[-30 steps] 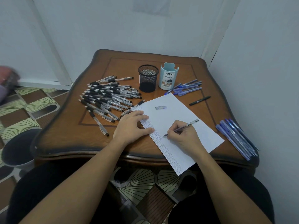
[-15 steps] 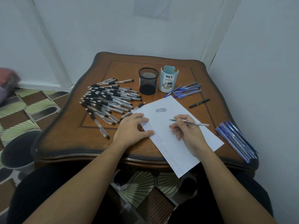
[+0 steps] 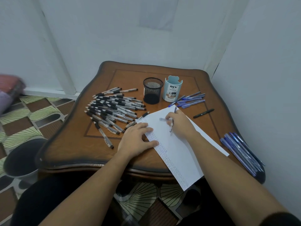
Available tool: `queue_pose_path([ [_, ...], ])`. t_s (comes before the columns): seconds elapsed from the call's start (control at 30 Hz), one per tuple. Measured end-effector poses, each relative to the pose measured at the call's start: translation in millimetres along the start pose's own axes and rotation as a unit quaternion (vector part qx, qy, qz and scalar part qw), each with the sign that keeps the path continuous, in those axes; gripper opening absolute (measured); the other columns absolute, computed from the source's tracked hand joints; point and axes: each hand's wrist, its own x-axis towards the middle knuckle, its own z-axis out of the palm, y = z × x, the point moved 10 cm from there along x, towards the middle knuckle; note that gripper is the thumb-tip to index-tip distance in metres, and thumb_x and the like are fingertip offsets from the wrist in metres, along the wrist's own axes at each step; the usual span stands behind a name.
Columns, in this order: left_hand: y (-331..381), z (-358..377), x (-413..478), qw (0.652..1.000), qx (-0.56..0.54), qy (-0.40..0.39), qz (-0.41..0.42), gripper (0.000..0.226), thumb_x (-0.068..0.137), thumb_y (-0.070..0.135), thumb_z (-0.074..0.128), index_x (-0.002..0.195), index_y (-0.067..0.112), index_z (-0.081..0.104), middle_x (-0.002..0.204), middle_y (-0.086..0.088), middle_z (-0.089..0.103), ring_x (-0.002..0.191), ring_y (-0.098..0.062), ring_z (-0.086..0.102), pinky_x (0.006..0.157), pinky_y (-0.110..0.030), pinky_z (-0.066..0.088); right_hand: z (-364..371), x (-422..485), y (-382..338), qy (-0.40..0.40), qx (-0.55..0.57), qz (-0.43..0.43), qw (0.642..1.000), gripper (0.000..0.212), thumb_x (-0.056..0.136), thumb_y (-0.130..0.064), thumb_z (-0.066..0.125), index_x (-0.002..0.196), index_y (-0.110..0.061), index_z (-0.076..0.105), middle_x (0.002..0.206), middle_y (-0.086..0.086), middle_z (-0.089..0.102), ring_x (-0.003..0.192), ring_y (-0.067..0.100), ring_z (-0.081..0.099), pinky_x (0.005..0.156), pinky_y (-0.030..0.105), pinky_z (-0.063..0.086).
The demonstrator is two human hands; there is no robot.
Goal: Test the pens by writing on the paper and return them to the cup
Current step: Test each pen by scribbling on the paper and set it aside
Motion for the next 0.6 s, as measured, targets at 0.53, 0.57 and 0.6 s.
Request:
queue_pose_path([
  [0.53, 1.8, -10.9, -1.4, 0.992, -0.107, 0.061, 0.020, 0.012, 0.098, 0.032, 0.052, 0.103, 0.032, 0.063, 0.109, 0.016, 0.062, 0.103, -0.008, 0.053, 0.091, -0.035, 0.042, 9.1, -42.5, -31.8, 0.006, 0.160, -0.077, 0.984, 0.014, 0.091, -0.017, 0.069, 0.105, -0.019, 0.071, 0.093, -0.004, 0.063, 0.081, 0.005, 0.055, 0.069, 0.014, 0.038],
  [0.57, -1.7, -11.2, -1.6, 0.990, -0.129, 0.065, 0.008, 0.011, 0.098, 0.029, 0.052, 0.101, 0.031, 0.063, 0.105, 0.017, 0.062, 0.100, -0.007, 0.054, 0.087, -0.033, 0.043, 6.8, -44.5, -31.1, 0.014, 0.191, -0.075, 0.979, 0.015, 0.092, -0.018, 0.069, 0.106, -0.020, 0.071, 0.090, -0.006, 0.063, 0.080, 0.003, 0.056, 0.069, 0.011, 0.039],
  [0.6, -5.6, -11.4, -1.7, 0.986, -0.150, 0.069, -0.007, 0.012, 0.098, 0.028, 0.052, 0.101, 0.030, 0.063, 0.103, 0.017, 0.063, 0.097, -0.006, 0.054, 0.084, -0.032, 0.043, 3.2, -46.3, -28.9, 0.023, 0.230, -0.065, 0.971, 0.016, 0.094, -0.020, 0.065, 0.110, -0.022, 0.070, 0.089, -0.009, 0.062, 0.079, 0.002, 0.056, 0.068, 0.009, 0.040],
])
